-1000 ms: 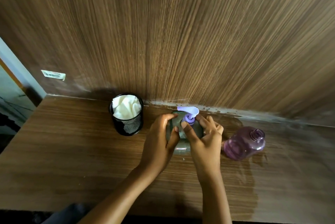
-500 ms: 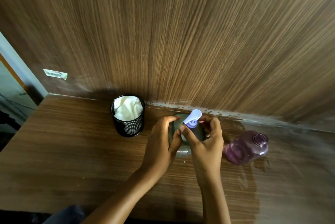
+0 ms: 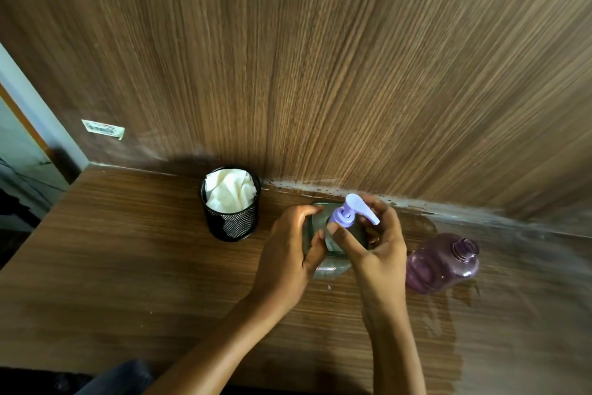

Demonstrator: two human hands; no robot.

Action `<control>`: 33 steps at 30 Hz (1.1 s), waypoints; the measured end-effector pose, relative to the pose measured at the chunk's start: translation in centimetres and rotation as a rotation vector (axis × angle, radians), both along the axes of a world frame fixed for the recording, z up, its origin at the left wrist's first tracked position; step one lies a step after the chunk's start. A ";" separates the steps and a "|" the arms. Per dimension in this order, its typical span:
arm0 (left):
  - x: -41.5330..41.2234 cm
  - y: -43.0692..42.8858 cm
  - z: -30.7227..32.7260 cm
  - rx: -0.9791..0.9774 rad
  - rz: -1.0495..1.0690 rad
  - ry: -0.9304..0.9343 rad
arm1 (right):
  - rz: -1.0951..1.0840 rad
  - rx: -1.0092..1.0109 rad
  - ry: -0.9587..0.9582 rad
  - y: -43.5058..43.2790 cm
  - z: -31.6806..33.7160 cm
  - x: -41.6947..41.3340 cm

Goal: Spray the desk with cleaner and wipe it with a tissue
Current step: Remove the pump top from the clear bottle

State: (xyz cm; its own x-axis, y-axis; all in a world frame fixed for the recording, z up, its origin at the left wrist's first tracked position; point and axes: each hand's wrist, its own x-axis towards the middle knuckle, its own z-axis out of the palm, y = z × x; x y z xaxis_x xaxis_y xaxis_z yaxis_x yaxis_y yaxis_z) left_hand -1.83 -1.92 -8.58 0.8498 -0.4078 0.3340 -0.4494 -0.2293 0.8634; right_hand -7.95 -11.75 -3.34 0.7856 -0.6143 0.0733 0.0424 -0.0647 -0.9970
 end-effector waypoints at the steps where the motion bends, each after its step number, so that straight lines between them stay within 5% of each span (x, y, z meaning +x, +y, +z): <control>1: 0.0 0.0 0.0 -0.002 0.000 0.001 | -0.049 -0.026 -0.003 0.2 -0.1 0.3; 5: 0.0 0.1 -0.1 -0.013 -0.010 0.019 | -0.138 -0.163 0.105 0.3 -0.7 0.7; 11: -0.1 0.2 0.3 0.007 -0.003 0.001 | 0.136 -0.082 0.061 -0.6 0.5 -0.3; 16: -0.1 0.0 0.1 0.009 0.003 0.006 | 0.130 0.124 0.020 -0.6 0.6 -0.5; 25: 0.0 0.0 0.0 -0.017 -0.007 0.027 | -0.112 -0.207 0.084 0.6 -0.2 0.6; 33: -0.1 0.1 0.2 0.000 0.001 0.027 | 0.170 -0.099 0.066 -0.8 0.0 -0.3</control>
State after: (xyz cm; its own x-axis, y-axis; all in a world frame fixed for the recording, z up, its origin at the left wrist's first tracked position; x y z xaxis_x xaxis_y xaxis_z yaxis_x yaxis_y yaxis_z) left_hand -1.96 -1.78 -8.35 0.8591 -0.4067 0.3106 -0.4252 -0.2296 0.8755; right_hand -8.22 -12.56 -3.32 0.8827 -0.4645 0.0714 -0.0045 -0.1601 -0.9871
